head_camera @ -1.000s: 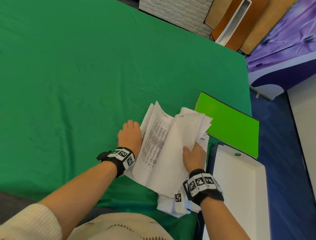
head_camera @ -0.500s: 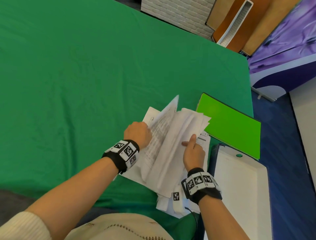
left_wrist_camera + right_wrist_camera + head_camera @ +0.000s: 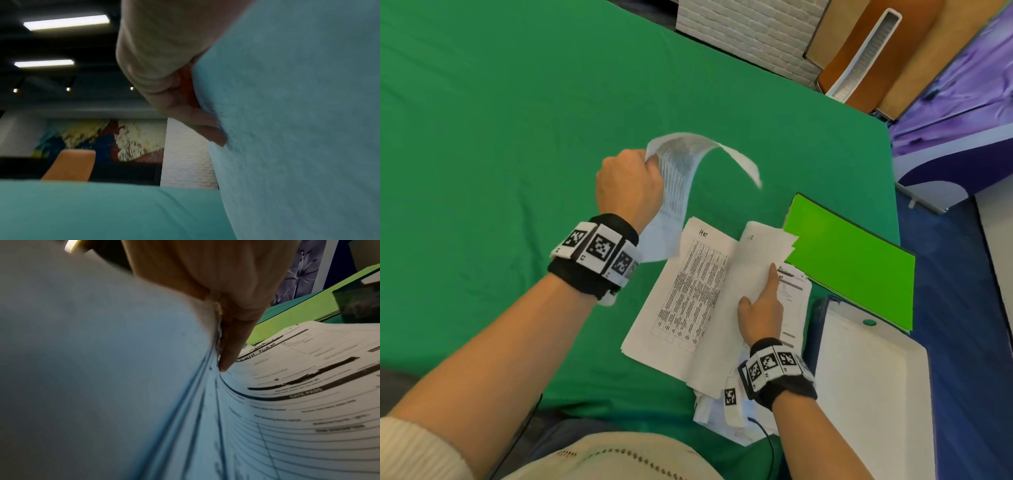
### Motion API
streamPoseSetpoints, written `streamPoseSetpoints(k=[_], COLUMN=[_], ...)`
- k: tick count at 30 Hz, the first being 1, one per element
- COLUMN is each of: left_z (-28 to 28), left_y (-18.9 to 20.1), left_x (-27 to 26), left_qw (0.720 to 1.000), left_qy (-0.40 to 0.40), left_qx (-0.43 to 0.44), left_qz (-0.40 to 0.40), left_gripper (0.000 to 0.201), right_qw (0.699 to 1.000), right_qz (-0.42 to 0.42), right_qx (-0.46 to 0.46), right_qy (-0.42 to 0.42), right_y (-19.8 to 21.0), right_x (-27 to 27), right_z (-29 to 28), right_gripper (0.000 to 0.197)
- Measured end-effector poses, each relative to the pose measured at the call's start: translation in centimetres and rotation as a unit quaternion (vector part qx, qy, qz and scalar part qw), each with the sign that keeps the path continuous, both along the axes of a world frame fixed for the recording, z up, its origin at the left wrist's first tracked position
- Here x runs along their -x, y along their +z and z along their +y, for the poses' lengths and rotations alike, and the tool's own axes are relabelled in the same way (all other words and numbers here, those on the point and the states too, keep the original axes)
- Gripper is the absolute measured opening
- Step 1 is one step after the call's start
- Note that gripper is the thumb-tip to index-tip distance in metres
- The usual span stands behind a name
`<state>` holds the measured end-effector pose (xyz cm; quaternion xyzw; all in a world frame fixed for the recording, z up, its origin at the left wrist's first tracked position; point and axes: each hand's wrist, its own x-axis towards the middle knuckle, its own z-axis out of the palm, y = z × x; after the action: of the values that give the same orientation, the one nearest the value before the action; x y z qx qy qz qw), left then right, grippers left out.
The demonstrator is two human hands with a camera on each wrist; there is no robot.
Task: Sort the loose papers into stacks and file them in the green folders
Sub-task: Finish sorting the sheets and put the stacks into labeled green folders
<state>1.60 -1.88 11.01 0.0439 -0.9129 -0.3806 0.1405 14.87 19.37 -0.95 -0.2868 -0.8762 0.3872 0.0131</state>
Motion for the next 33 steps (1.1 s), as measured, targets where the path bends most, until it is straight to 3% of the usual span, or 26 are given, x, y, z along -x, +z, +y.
streamPoseSetpoints(k=[3,7,12,16,18,20,21,22,24,25,29,31,33], left_z=[0.2,1.0,2.3,3.1,3.5,3.9,4.2,4.4,4.9,5.1,6.7,7.0,7.1], left_y=[-3.0,-7.2,-9.4,-11.6,-12.5,-12.7,-12.4,-12.2,-11.7,-11.6,-11.9,-12.1,-12.4], left_x=[-0.8,-2.6,-3.9,-4.6,-5.3,-5.8,-5.9,-6.1,-6.0,-6.0,-6.1,-6.2,-6.2], left_qw=[0.997,0.983,0.966,0.949,0.95,0.957,0.952,0.941,0.921,0.921,0.913,0.906,0.901], left_qy=[0.002,-0.073,-0.137,-0.162,-0.17,-0.205,-0.236,-0.268,-0.291,-0.281,-0.277,-0.281,-0.283], left_qx=[-0.007,0.004,-0.033,-0.062,-0.073,-0.017,0.036,0.094,0.161,0.166,0.167,0.155,0.156], left_qz=[-0.074,-0.168,-0.214,-0.265,-0.253,-0.207,-0.191,-0.186,-0.202,-0.214,-0.249,-0.276,-0.288], left_gripper=[0.037,0.043,0.046,0.019,0.057,0.087,0.09,0.083,0.045,0.03,0.068,0.075,0.071], right_qw=[1.0,0.999,0.998,0.999,0.999,0.999,0.999,0.999,0.999,0.999,0.997,0.995,0.994], right_qz=[0.002,0.014,0.018,0.007,0.004,0.01,0.014,0.015,0.01,0.005,-0.027,-0.056,-0.07], right_qx=[0.006,-0.01,-0.03,-0.035,-0.027,-0.011,-0.001,0.009,0.015,0.009,-0.03,-0.038,-0.044], right_qy=[0.01,0.034,0.046,0.039,0.038,0.031,0.028,0.028,0.033,0.037,0.06,0.067,0.067], right_y=[-0.1,-0.5,-0.6,-0.5,-0.7,-1.0,-1.1,-1.2,-1.3,-1.4,-1.3,-1.1,-0.8], right_x=[0.7,1.4,2.0,2.2,2.3,2.4,2.4,2.4,2.4,2.4,2.7,2.9,3.1], right_z=[-0.7,-1.1,-1.1,-1.3,-1.4,-1.3,-1.2,-1.1,-1.0,-0.9,-1.0,-1.0,-1.0], right_gripper=[0.084,0.086,0.083,0.082,0.081,0.081,0.082,0.082,0.08,0.077,0.048,0.039,0.044])
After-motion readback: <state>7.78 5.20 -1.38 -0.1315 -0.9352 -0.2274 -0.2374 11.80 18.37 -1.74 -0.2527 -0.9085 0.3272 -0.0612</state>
